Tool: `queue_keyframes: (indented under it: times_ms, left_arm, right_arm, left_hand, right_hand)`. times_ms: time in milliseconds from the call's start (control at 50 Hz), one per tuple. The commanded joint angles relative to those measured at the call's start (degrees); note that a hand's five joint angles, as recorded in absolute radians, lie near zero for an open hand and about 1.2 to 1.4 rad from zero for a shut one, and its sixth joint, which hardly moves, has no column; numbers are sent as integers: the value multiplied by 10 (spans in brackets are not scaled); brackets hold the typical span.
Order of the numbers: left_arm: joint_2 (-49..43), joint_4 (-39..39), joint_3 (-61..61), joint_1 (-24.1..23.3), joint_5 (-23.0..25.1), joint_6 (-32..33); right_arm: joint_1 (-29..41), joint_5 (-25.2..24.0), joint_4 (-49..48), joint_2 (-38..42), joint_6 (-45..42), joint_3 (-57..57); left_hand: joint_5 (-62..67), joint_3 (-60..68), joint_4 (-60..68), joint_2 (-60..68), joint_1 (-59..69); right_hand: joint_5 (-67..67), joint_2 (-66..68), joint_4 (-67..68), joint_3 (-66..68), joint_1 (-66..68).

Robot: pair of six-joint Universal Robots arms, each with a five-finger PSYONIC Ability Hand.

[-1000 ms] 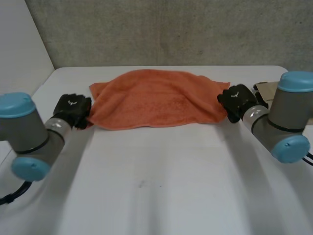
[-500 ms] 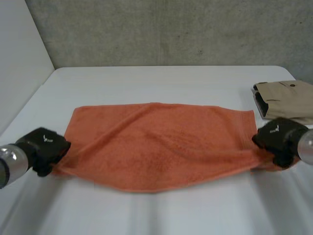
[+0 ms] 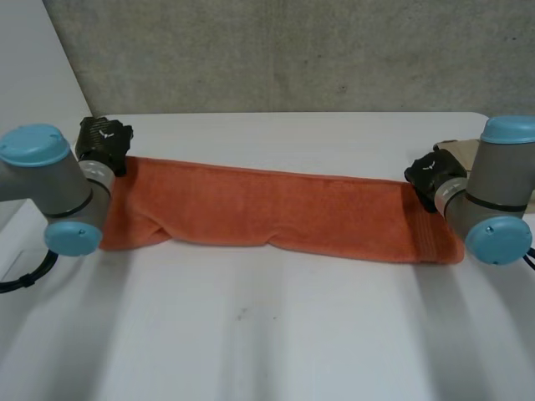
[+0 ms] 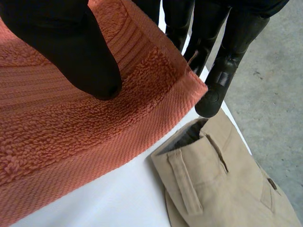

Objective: Fold the laundry.

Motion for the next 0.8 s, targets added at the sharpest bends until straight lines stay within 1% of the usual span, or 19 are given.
queue_keyframes:
  times_ms: [20, 180, 280, 300, 320, 340, 360, 440, 460, 480, 520, 540, 560, 620, 640, 700, 720, 780, 800]
  left_arm:
    - [-54, 17, 55, -8, 2, 6]
    - [-98, 36, 118, -12, -10, 7]
    - [-116, 40, 133, -12, -5, 7]
    - [-117, 45, 130, -13, -3, 6]
    - [-115, 47, 126, -16, 0, 6]
    - [-115, 50, 123, -19, 2, 7]
    - [-113, 52, 117, -23, 3, 6]
    - [-74, 62, 77, -45, 2, 5]
    - [-45, 64, 52, -47, 0, 4]
    - [-29, 65, 36, -47, -1, 2]
    - [2, 65, 2, -46, -1, -2]
    - [30, 65, -33, -48, -1, -4]
    - [40, 65, -48, -50, 0, -4]
    - [97, 61, -113, -51, 1, -5]
    - [114, 60, -131, -51, 2, -6]
    - [169, 60, -198, -51, 5, -20]
    - [179, 60, -213, -51, 6, -27]
    - [206, 60, -262, -52, 14, -63]
    - [210, 60, -271, -53, 17, -72]
  right_arm:
    - [3, 1, -14, 46, 16, -66]
    - [5, 4, -79, 88, 10, -112]
    - [8, 7, -79, 116, 11, -143]
    - [9, 9, -79, 118, 11, -145]
    - [11, 13, -79, 118, 11, -146]
    - [15, 22, -79, 116, 13, -147]
    - [17, 27, -79, 114, 15, -147]
    - [13, 48, -78, 69, 45, -133]
    - [12, 49, -77, 54, 57, -127]
    - [11, 52, -75, 20, 85, -109]
    - [10, 50, -72, -18, 112, -79]
    - [10, 46, -70, -39, 126, -62]
    - [10, 38, -65, -82, 144, -21]
    - [9, 15, -53, -144, 160, 40]
    - [4, -4, -42, -177, 167, 80]
    - [-16, -35, -22, -203, 176, 139]
    - [-29, -50, -12, -210, 184, 175]
    - [-47, -69, -6, -213, 199, 222]
    - [-55, -77, -7, -217, 208, 249]
  left_hand:
    - [136, 114, 111, 112, 147]
    - [136, 114, 111, 112, 147]
    - [136, 114, 111, 112, 147]
    - [62, 39, 36, 37, 72]
    - [-122, -145, -148, -147, -112]
    - [-341, -363, -366, -365, -330]
    - [-539, -562, -565, -564, -529]
    - [-564, -586, -589, -588, -553]
    - [-564, -586, -589, -588, -553]
    - [-564, -586, -589, -588, -553]
    - [-564, -586, -589, -588, -553]
    - [-564, -586, -589, -588, -553]
    - [-564, -586, -589, -588, -553]
    - [-564, -586, -589, -588, -553]
    - [-564, -586, -589, -588, -553]
    - [-564, -586, -589, -588, -553]
    - [-564, -586, -589, -588, -553]
    - [-564, -586, -589, -588, -553]
    - [-564, -586, -589, -588, -553]
  right_hand:
    - [127, 128, 117, 124, 225]
    - [127, 128, 117, 124, 225]
    - [127, 128, 117, 124, 225]
    - [-19, -18, -29, -22, 79]
    - [-307, -306, -317, -310, -208]
    - [-573, -572, -583, -576, -475]
    - [-573, -572, -583, -576, -475]
    - [-573, -572, -583, -576, -475]
    - [-573, -572, -583, -576, -475]
    - [-573, -572, -583, -576, -475]
    - [-573, -572, -583, -576, -475]
    - [-573, -572, -583, -576, -475]
    - [-573, -572, -583, -576, -475]
    - [-573, -572, -583, -576, -475]
    - [-573, -572, -583, -576, -475]
    - [-573, -572, -583, -576, -475]
    - [-573, -572, -583, -576, -475]
    - [-573, -572, -583, -576, -475]
    - [-544, -543, -554, -547, -446]
